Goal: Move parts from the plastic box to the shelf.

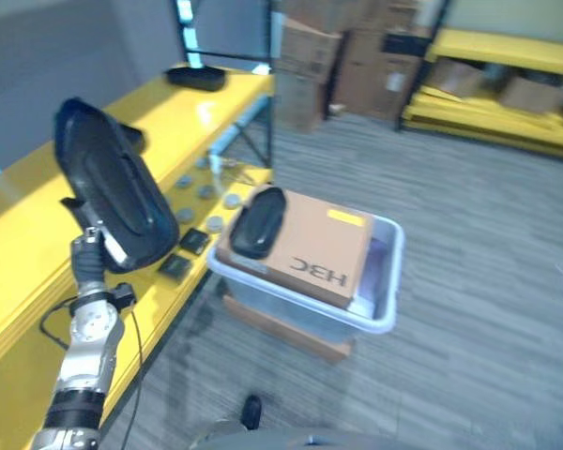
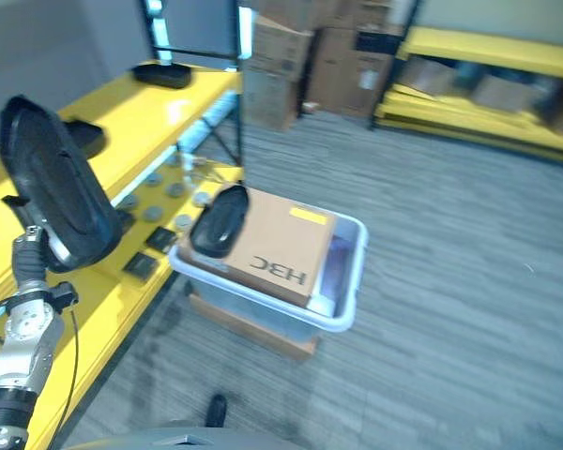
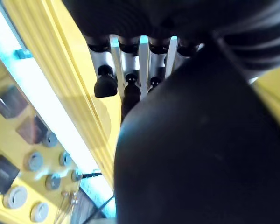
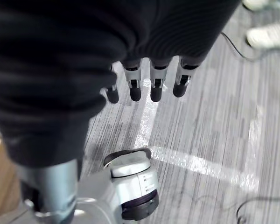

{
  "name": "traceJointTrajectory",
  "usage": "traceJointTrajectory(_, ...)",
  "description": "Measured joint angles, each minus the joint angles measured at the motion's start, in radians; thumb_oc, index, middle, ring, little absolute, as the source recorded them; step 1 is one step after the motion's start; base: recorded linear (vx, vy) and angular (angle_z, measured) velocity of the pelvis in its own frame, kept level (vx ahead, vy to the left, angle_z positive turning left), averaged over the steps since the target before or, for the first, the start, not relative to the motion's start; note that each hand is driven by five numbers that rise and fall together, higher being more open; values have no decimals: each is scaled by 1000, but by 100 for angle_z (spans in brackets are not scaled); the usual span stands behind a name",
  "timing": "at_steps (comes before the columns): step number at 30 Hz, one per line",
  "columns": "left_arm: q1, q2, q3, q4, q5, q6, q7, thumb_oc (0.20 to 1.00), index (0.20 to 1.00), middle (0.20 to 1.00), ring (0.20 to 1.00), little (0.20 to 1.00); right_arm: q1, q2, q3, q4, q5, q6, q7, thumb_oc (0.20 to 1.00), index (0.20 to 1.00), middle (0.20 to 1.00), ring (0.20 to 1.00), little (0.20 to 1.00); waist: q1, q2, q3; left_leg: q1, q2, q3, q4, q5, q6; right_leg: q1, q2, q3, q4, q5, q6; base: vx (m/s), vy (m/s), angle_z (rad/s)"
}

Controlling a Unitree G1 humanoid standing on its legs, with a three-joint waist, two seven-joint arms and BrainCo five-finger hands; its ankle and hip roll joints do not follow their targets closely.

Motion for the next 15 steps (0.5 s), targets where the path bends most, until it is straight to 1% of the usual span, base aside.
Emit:
traceJointTrajectory(1,24,2,13,-8,-3,-7,4,200,200,200,200,200,-9,-14,-5,-3,0,-1,12,1000,1000,1000,1000,1000,19,-4,1,-7,5,-2,-3,-6,-6,-5,6,-11,-5,8,-9,-75,-27,104)
traceJointTrajectory(2,53,5,29,-13,-13,-8,15,200,200,200,200,200,-27,-35,-5,-9,0,-6,21,1000,1000,1000,1000,1000,41,5,3,-19,9,-3,-4,-30,-25,-9,15,-24,-7,13,-19,-80,-7,35)
traceJointTrajectory(3,73,4,45,-15,-22,-8,24,200,200,200,200,200,-45,-53,-2,-17,-1,-8,29,1000,1000,1000,1000,1000,57,8,6,-36,9,-6,-4,-60,-40,-7,21,-42,-8,22,-29,-94,14,49)
traceJointTrajectory(4,89,5,53,-15,-31,-9,26,200,200,200,200,200,-58,-68,-2,-26,-1,-8,42,1000,1000,1000,1000,1000,67,7,5,-52,8,-10,-4,-103,-66,-12,20,-63,-15,33,-39,-114,25,68)
traceJointTrajectory(5,92,7,61,-17,-40,-8,29,200,200,200,200,200,-68,-75,-1,-36,-9,-2,54,1000,1000,1000,1000,1000,75,-26,20,-58,-2,-5,4,-125,-71,-23,-17,-104,-39,43,-59,-146,30,75)
traceJointTrajectory(6,103,7,75,-13,-41,-8,40,200,200,200,200,200,-86,-79,-1,-36,-34,12,64,1000,1000,1000,1000,1000,99,-47,28,-73,-27,14,48,-100,-31,-30,-46,-124,-47,57,-65,-167,44,60)
traceJointTrajectory(7,111,4,87,-15,-41,-8,44,200,200,200,200,200,-102,-86,-1,-29,-39,25,68,1000,1000,1000,1000,1000,119,-46,36,-68,-25,34,70,-108,-29,-31,-51,-136,-41,73,-51,-143,60,68)
traceJointTrajectory(8,111,-1,86,-14,-42,-12,42,200,200,200,200,200,-108,-100,8,-8,-39,27,70,1000,1000,1000,1000,1000,121,-26,40,-65,0,57,80,-122,-35,-27,-36,-180,-43,71,-48,-87,69,112)
traceJointTrajectory(9,97,-17,75,-18,-43,-13,32,200,200,200,200,200,-99,-115,24,15,-40,32,72,1000,1000,1000,1000,1000,111,25,38,-65,47,79,51,-112,-21,-22,-5,-236,-31,61,-44,-60,85,154)
traceJointTrajectory(10,78,-27,68,-18,-46,-14,18,200,200,200,200,200,-100,-111,22,33,-40,35,71,1000,1000,1000,1000,1000,106,27,62,-75,69,140,38,-98,-14,-23,-10,-291,-14,56,-44,-31,88,149)
traceJointTrajectory(11,77,-28,67,-25,-49,-15,15,200,200,200,200,200,-103,-101,22,36,-40,40,71,1000,1000,1000,1000,1000,110,29,71,-85,79,196,38,-136,-21,-24,-19,-314,-10,55,-46,5,151,175)
traceJointTrajectory(12,68,-29,62,-26,-50,-18,-2,200,200,200,200,200,-106,-84,11,35,-41,38,69,1000,1000,1000,1000,1000,107,15,110,-105,88,367,35,-201,-30,-11,-59,-412,-4,44,-41,24,123,173)
traceJointTrajectory(13,68,-32,50,-24,-51,-20,-4,200,200,200,200,200,-109,-81,-8,33,-41,33,68,1000,1000,1000,1000,1000,101,14,127,-105,96,432,42,-182,-24,-4,-81,-452,9,35,-36,64,135,171)
traceJointTrajectory(14,74,-34,43,-22,-57,-20,-7,200,200,200,200,200,-115,-80,-10,34,-40,30,64,1000,1000,1000,1000,1000,102,10,137,-99,96,469,56,-164,-20,1,-101,-469,20,20,-33,100,80,95)
traceJointTrajectory(15,81,-35,43,-20,-58,-20,-9,200,200,200,200,200,-118,-82,-16,33,-40,28,60,1000,1000,1000,1000,1000,106,14,137,-85,96,470,71,-161,-19,-1,-111,-470,35,-4,-20,146,99,65)
